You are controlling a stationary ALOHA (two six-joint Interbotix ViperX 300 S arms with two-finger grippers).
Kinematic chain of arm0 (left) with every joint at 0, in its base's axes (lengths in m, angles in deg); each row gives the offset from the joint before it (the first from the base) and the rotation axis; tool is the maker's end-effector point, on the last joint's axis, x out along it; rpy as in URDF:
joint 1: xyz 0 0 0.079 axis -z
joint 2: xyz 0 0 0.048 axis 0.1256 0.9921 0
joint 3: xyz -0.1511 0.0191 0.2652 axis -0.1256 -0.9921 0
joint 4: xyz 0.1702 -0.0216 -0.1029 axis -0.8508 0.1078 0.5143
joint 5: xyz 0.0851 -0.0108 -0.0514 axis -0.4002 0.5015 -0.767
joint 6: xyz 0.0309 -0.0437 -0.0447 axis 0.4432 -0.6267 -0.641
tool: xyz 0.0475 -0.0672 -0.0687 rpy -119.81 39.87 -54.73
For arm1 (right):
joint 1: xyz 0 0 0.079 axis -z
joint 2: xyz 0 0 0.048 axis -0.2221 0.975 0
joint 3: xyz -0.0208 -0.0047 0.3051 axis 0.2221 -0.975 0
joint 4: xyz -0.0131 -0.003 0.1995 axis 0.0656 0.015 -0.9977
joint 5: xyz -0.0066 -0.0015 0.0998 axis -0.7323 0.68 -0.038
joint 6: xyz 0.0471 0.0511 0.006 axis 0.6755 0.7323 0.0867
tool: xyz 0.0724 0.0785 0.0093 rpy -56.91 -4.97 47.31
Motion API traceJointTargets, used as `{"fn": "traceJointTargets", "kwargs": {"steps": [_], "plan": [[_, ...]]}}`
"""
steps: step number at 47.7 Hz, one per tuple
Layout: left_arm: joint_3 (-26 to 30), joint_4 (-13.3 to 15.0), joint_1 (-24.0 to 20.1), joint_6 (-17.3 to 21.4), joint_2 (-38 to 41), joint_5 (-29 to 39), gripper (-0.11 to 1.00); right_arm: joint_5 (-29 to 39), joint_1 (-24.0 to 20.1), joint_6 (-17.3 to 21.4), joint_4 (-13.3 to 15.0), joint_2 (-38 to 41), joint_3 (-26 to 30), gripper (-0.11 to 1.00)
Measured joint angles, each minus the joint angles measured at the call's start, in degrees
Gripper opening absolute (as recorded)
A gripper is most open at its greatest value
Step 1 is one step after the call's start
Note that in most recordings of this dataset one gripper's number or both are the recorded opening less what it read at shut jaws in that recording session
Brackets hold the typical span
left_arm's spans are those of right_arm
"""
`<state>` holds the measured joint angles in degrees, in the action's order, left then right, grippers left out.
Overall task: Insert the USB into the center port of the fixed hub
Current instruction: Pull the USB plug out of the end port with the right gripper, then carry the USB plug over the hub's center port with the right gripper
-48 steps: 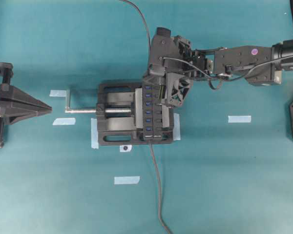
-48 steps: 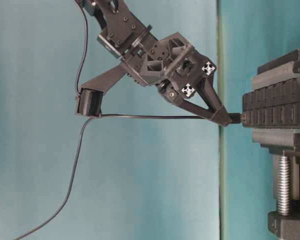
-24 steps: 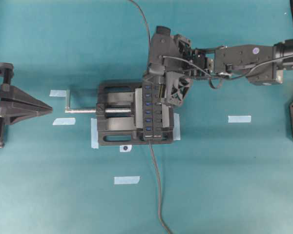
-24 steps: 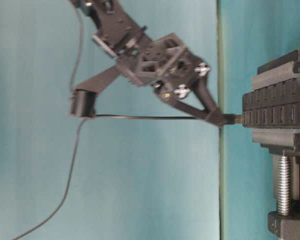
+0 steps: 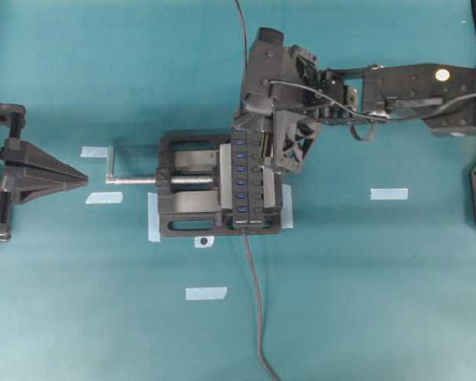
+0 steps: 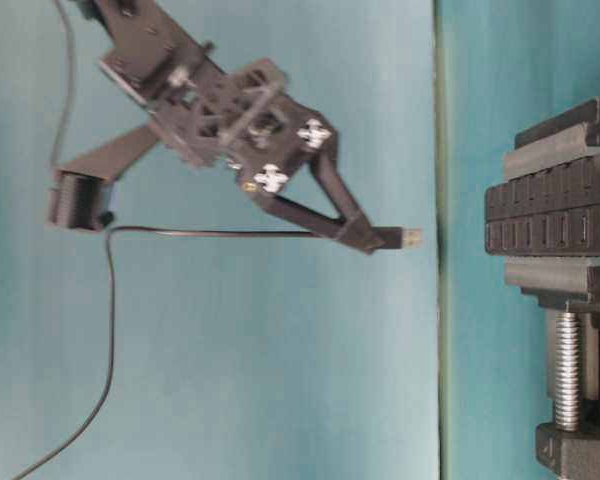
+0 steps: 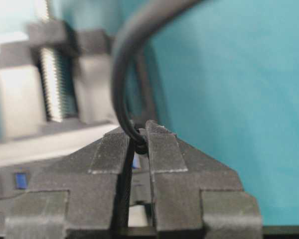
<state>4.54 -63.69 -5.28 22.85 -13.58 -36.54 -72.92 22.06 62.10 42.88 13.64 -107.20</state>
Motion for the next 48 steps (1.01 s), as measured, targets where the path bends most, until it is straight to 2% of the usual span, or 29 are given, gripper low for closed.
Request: {"fn": "traceJointTargets", "kwargs": {"steps": [17,48], "plan": [[0.00,0.00,0.00,0.00,0.00,0.00,0.01,-0.09,-1.14,0.26,-0.97,-0.26,0.00,0.08],[0.00,0.00,0.00,-0.18,0.00,-0.09,0.01,-2.72,-3.34,3.60,-1.05,1.41,-1.23,0.07]]}}
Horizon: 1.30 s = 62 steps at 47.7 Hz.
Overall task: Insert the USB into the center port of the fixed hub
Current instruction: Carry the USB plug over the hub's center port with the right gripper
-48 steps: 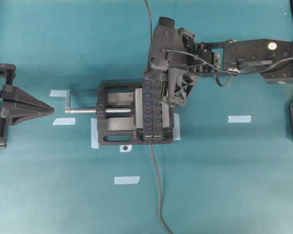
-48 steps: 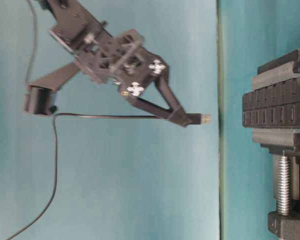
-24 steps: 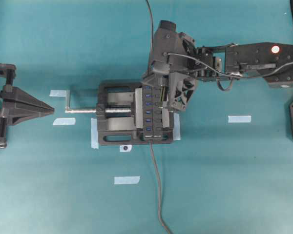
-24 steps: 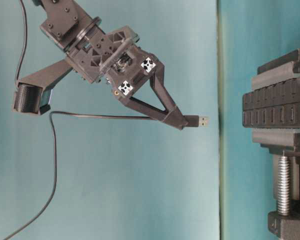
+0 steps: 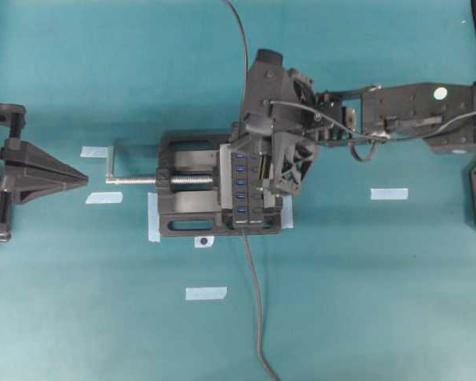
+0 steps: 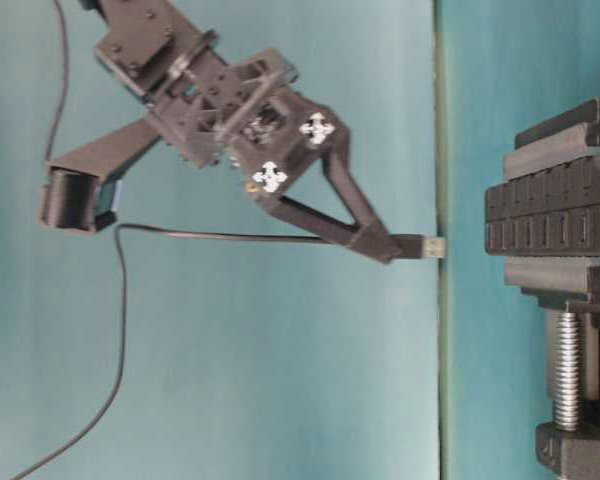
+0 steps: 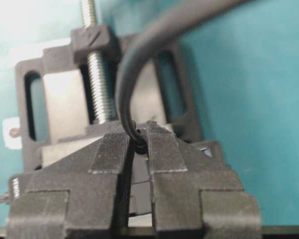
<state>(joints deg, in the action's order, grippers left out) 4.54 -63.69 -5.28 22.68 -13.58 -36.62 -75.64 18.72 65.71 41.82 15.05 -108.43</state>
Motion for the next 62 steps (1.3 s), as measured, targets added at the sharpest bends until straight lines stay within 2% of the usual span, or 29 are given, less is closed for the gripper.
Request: {"fn": "traceJointTargets", "kwargs": {"steps": [24,62], "plan": [[0.00,0.00,0.00,0.00,0.00,0.00,0.01,-3.16,-0.35,0.88,0.00,2.20,-1.67,0.07],[0.00,0.00,0.00,0.00,0.00,0.09,0.01,-3.16,-1.23,1.14,0.00,2.81,-2.29,0.07]]}}
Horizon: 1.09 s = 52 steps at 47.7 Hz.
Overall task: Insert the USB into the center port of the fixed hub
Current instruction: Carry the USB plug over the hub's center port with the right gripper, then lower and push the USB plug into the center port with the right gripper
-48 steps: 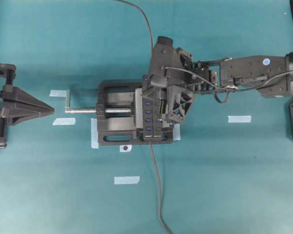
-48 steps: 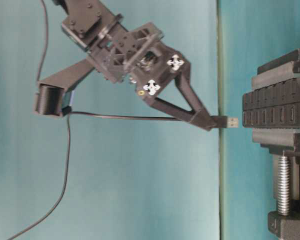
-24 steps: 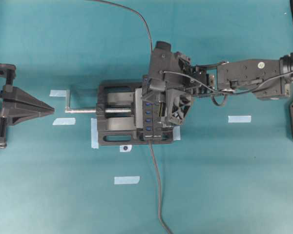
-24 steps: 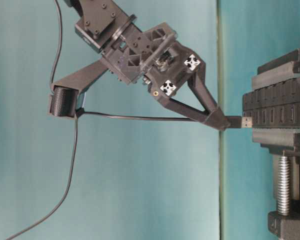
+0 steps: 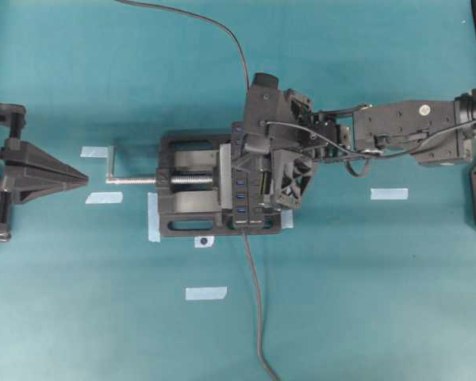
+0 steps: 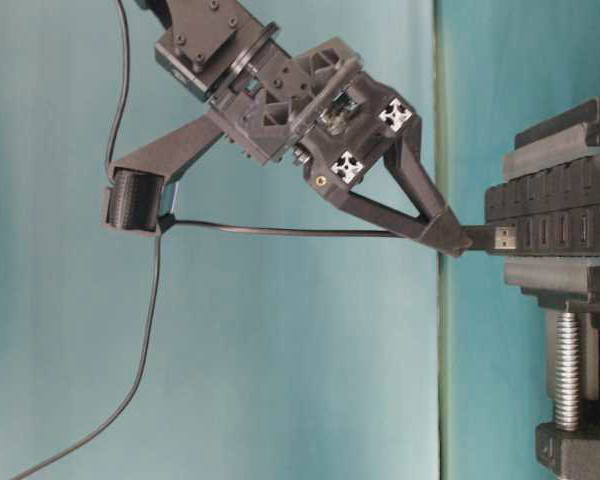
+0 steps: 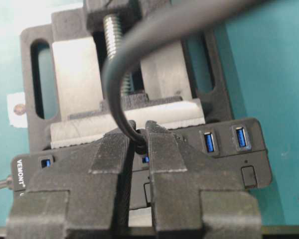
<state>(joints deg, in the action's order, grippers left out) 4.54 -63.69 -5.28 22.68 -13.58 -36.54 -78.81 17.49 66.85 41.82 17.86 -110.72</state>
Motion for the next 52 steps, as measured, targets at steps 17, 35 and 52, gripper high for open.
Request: {"fn": "traceJointTargets", "kwargs": {"steps": [17,35,52], "plan": [[0.00,0.00,0.00,0.00,0.00,0.00,0.01,0.00,-0.26,0.00,0.00,0.70,-0.09,0.07],[-0.09,0.00,0.00,-0.09,0.00,0.00,0.01,0.18,-0.62,0.00,0.00,1.14,-0.09,0.07],[-0.09,0.00,0.00,-0.09,0.00,0.00,0.01,1.93,-0.35,0.00,0.09,0.97,0.09,0.07]]}}
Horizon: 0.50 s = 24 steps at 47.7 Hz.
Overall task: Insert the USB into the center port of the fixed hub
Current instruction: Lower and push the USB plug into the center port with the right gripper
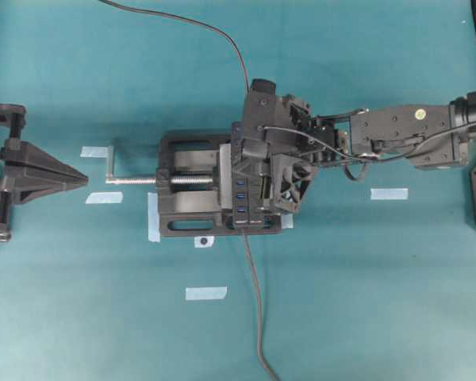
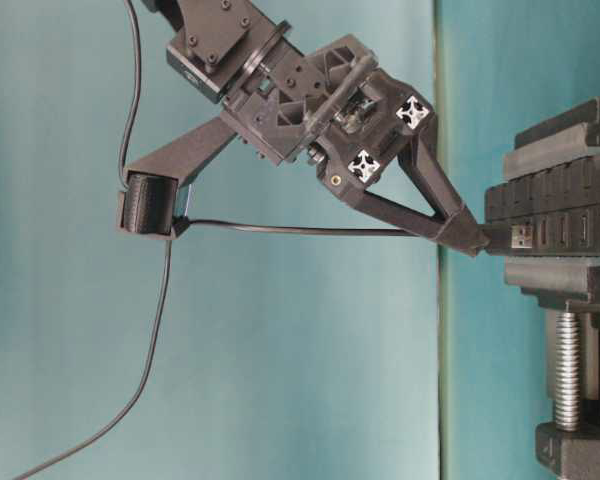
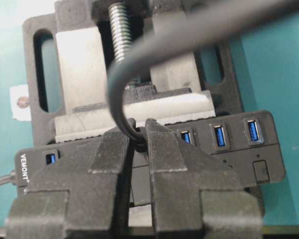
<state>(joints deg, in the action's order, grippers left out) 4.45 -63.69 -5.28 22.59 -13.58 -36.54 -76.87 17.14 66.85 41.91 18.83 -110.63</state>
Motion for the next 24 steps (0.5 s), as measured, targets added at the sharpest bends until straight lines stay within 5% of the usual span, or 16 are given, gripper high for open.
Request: {"fn": "traceJointTargets", "kwargs": {"steps": [24], "plan": [[-0.26,0.09,0.00,0.09,-0.09,0.00,0.01,0.62,0.62,0.00,0.35,0.00,0.00,0.07]]}}
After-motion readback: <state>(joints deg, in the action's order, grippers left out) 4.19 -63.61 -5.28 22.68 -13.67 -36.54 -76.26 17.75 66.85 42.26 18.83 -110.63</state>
